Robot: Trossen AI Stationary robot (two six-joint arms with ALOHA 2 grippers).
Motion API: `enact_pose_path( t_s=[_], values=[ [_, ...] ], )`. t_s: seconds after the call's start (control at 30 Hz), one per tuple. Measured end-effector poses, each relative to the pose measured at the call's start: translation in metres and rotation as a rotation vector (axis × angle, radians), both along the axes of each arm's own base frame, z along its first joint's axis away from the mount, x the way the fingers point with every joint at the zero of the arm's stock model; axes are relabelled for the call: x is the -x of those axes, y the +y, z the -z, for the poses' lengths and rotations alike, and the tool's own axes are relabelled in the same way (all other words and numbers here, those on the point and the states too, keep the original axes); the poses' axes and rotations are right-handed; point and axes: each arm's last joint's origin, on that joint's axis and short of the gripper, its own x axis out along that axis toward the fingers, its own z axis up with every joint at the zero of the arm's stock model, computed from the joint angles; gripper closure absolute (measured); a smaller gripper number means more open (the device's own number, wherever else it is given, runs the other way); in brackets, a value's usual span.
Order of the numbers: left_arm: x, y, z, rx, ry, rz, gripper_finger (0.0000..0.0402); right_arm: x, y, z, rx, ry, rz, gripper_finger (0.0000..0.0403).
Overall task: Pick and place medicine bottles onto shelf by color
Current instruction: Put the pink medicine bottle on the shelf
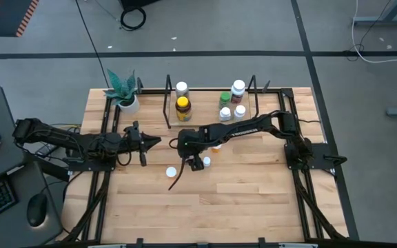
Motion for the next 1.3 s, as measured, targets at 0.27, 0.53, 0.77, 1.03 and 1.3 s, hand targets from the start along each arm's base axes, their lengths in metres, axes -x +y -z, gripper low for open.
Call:
enact_pose_path(
  t_s=[0.27, 0.53, 0.77, 1.03, 1.3],
  values=[
    [0.000, 0.000, 0.000, 0.000, 0.000, 0.000, 0.0373, -0.001, -0.003, -0.001, -0.016, -0.017, 0.015, 0.0135],
    [0.000, 0.000, 0.000, 0.000, 0.000, 0.000, 0.0363, -0.001, -0.011, -0.001, -0.029, -0.010, 0.053, 0.0176],
    [0.000, 0.000, 0.000, 0.000, 0.000, 0.000, 0.0370, 0.002, -0.022, -0.002, -0.031, 0.003, 0.080, 0.0212],
    [0.000, 0.000, 0.000, 0.000, 0.000, 0.000, 0.0368, 0.005, -0.030, -0.015, -0.031, -0.022, 0.096, 0.0201],
    [0.000, 0.000, 0.000, 0.000, -0.001, 0.000, 0.0366, 0.007, -0.035, -0.020, -0.035, -0.027, 0.105, 0.0210]
  ],
)
